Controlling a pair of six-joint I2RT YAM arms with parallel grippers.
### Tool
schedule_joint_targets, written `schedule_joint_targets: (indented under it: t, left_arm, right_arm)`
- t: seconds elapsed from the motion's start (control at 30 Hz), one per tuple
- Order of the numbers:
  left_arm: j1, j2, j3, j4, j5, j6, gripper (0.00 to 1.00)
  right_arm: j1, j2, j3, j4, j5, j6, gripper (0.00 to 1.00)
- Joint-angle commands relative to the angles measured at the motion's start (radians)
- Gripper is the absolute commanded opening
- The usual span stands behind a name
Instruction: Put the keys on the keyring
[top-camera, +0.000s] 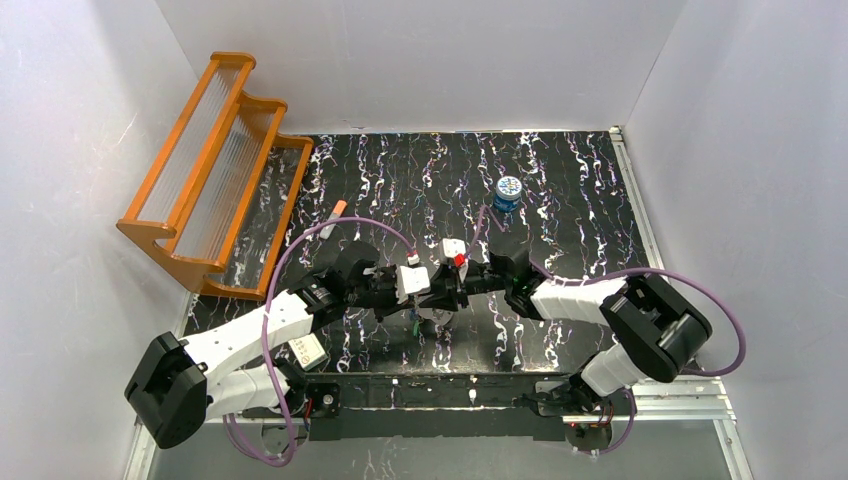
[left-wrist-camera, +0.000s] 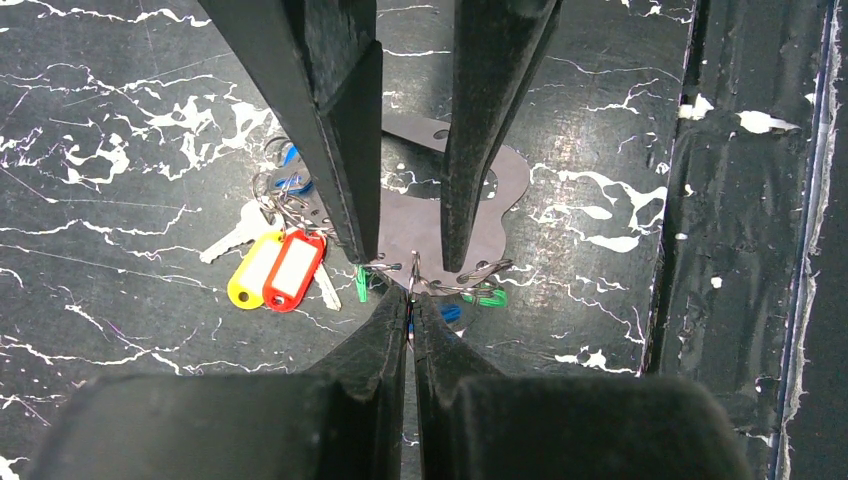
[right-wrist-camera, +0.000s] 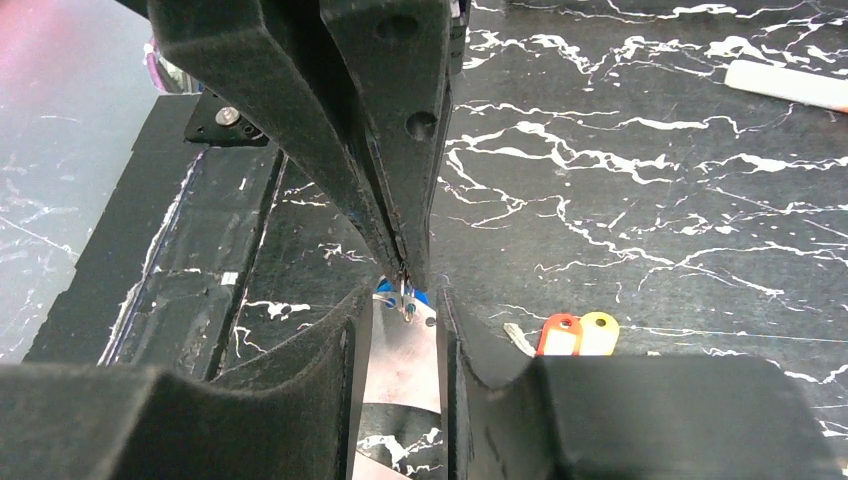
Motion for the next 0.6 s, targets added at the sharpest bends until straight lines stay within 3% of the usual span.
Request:
schedule_joint_targets:
  t: [0.0, 0.3, 0.43, 0.5, 0.57]
  left_arm:
    - [-0.004, -0.027, 0.021, 0.024, 0.014, -0.001, 0.0]
    - [-0.007, -0.026, 0.019, 0.033, 0.018, -0.015, 0.0]
    - [-0.009, -0.032, 0.016, 0.035, 0.018, -0.019, 0.0]
    - [-0.01, -0.033, 0.016, 0.035, 0.018, -0.022, 0.0]
    - [-0.01, -0.038, 0.013, 0.038, 0.013, -0.027, 0.0]
  right_arm:
    - [0.002, 0.02, 0.045, 0.005, -0.041, -0.019, 0.37]
    - [0.002, 0.054, 0.068, 0.007, -0.06, -0.013, 0.17]
    - [0.002, 0.066, 0.072, 0.006, -0.061, -0.011, 0.14]
    - [0.003, 0.068, 0.08, -0.008, -0.061, -0.013, 0.04]
    - [0.002, 0.068, 0.087, -0.03, -0.056, -0.018, 0.01]
